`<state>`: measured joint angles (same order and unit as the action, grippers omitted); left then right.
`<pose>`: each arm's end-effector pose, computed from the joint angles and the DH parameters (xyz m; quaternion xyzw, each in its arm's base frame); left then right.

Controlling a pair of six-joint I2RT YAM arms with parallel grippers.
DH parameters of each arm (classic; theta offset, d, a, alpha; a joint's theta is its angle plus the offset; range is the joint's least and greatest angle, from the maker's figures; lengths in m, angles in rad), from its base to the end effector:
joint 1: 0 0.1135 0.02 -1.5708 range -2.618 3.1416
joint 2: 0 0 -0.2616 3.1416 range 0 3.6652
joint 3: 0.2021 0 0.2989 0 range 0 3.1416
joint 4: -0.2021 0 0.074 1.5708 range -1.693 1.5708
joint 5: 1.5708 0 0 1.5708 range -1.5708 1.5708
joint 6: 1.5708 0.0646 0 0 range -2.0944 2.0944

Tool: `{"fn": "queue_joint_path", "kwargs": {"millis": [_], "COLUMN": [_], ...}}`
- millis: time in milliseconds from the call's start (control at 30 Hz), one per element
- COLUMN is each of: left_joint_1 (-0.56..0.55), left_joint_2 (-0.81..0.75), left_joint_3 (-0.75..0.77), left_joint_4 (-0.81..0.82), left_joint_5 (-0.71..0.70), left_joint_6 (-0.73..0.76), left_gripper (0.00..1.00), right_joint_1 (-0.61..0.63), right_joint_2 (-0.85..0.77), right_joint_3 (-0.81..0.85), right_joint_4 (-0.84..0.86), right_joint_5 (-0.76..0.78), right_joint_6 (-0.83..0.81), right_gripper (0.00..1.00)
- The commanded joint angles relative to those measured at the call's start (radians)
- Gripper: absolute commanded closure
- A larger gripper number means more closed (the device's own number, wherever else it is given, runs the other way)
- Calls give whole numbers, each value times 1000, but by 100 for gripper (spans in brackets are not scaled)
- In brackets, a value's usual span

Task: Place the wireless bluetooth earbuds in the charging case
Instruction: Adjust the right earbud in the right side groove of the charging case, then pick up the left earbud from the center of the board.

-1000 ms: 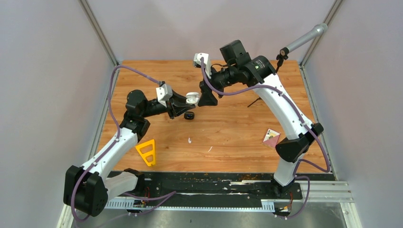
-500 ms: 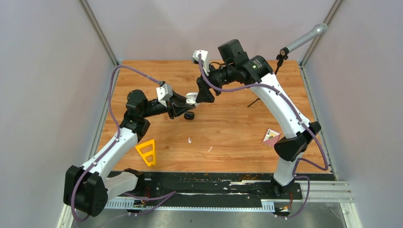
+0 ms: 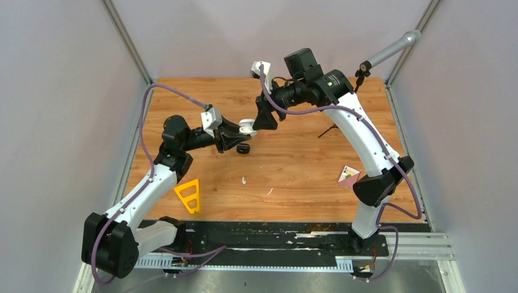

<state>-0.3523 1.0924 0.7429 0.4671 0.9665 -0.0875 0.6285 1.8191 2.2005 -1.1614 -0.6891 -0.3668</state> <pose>0.2681 -0.1552 0.3148 0.4219 0.5373 -0.4456 0.5786 0.3170 0.2812 0.4446 -0.5290 0.7011 0.3563 0.3188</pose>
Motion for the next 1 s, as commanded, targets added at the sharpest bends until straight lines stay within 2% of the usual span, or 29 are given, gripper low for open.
{"fn": "queue_joint_path", "kwargs": {"millis": [0, 100, 167, 267, 367, 467, 633, 767, 967], "left_joint_1": [-2, 2, 9, 27, 54, 81, 115, 144, 161], "left_joint_2": [-9, -6, -2, -1, -11, -19, -57, -92, -138], "left_joint_3": [22, 25, 32, 42, 39, 43, 53, 49, 56], "left_joint_4": [11, 13, 12, 13, 30, 41, 7, -11, -53], "left_joint_5": [-13, -30, -46, -80, -134, -163, -208, -247, -264], "left_joint_6": [0, -15, -26, -46, -77, -108, -116, -122, -116], "left_gripper": [100, 100, 100, 100, 100, 100, 100, 100, 100], "right_joint_1": [-18, -46, -78, -95, -94, -77, -1, 107, 230], "right_joint_2": [-44, -103, -158, -200, -206, -158, -104, -63, 90], "right_joint_3": [53, -29, -154, -310, -441, -500, -560, -634, -596], "right_joint_4": [44, 56, 97, 148, 146, 128, 159, 314, 378], "right_joint_5": [-138, -96, -44, 103, 106, 82, 45, 109, 140], "right_joint_6": [-14, -62, -57, 4, -3, -33, -382, -631, -797], "right_gripper": [37, 36, 38, 44, 50, 58, 67, 70, 70]}}
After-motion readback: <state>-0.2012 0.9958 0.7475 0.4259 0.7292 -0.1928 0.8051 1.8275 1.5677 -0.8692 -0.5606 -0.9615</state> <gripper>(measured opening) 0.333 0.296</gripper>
